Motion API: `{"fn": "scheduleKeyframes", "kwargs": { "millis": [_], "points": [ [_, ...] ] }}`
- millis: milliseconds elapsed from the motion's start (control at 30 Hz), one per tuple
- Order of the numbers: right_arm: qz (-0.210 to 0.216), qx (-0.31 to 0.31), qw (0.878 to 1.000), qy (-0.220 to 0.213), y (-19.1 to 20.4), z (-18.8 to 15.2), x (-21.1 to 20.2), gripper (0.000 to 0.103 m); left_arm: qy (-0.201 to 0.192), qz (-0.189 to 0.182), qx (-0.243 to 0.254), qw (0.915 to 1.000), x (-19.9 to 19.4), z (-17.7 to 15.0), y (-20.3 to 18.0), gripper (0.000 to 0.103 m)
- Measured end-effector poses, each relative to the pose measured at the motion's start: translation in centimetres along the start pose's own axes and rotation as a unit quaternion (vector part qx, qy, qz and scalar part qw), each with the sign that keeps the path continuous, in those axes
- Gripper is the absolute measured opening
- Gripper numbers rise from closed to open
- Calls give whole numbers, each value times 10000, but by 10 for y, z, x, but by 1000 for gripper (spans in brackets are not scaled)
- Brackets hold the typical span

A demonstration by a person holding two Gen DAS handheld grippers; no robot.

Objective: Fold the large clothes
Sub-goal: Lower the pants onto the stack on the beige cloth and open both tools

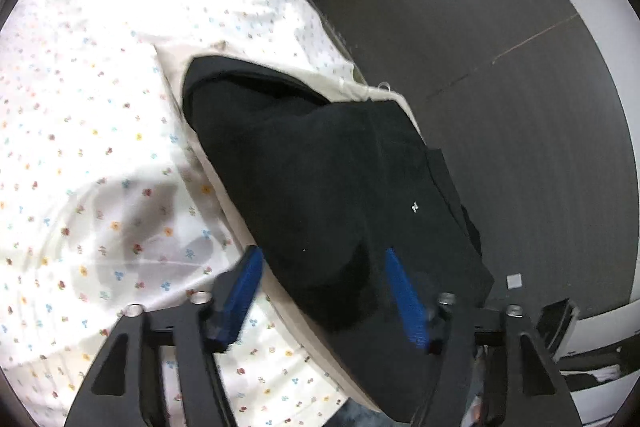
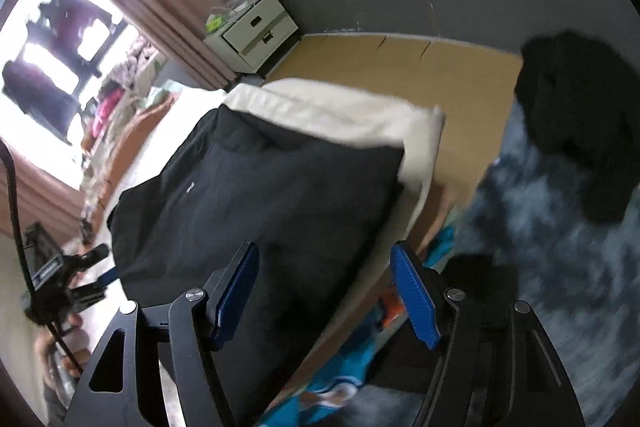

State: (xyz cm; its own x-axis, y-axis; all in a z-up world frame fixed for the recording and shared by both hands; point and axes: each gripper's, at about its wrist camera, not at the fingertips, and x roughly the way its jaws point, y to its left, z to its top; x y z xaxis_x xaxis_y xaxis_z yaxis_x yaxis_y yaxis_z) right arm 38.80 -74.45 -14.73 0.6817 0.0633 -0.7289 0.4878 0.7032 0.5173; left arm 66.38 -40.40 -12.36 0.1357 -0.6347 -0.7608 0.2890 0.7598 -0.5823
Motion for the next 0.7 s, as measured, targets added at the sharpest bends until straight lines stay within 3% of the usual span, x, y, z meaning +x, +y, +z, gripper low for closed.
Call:
{"fn": "scheduleKeyframes", "kwargs": {
  "millis": [67, 100, 133, 167, 267, 467, 533, 633, 700],
  "points": [
    [164, 168, 9997, 32, -5, -8, 10, 65, 89, 69, 8, 9999, 8, 3, -3, 47],
    [254, 205, 9994, 62, -6, -10, 13, 57, 83, 98, 25, 9999, 9, 3, -2, 43],
    [380, 210, 9990, 92, -5, -10, 19, 36, 63, 114, 42, 9999, 9, 4, -1, 41],
    [412, 209, 9989, 113, -2, -9, 24, 28, 48, 110, 64, 9999, 10, 6, -2, 40],
    [312, 224, 9993, -22, 2, -4, 27, 16, 13, 130, 67, 9999, 21, 12, 0, 38],
    [166, 514, 9984, -137, -6, -1, 37, 11, -84, 381, 341, 9987, 26, 16, -2, 38],
    [89, 536, 9984, -158, -8, -3, 38, 11, -123, 471, 457, 9978, 23, 18, -4, 42],
    [-122, 605, 9978, -239, -10, -5, 31, 13, -537, 1005, 498, 9922, 6, 22, -4, 49],
    [-354, 543, 9972, -377, -11, -8, 22, 18, -651, 1107, 488, 9905, -6, 23, -2, 50]
  ]
}}
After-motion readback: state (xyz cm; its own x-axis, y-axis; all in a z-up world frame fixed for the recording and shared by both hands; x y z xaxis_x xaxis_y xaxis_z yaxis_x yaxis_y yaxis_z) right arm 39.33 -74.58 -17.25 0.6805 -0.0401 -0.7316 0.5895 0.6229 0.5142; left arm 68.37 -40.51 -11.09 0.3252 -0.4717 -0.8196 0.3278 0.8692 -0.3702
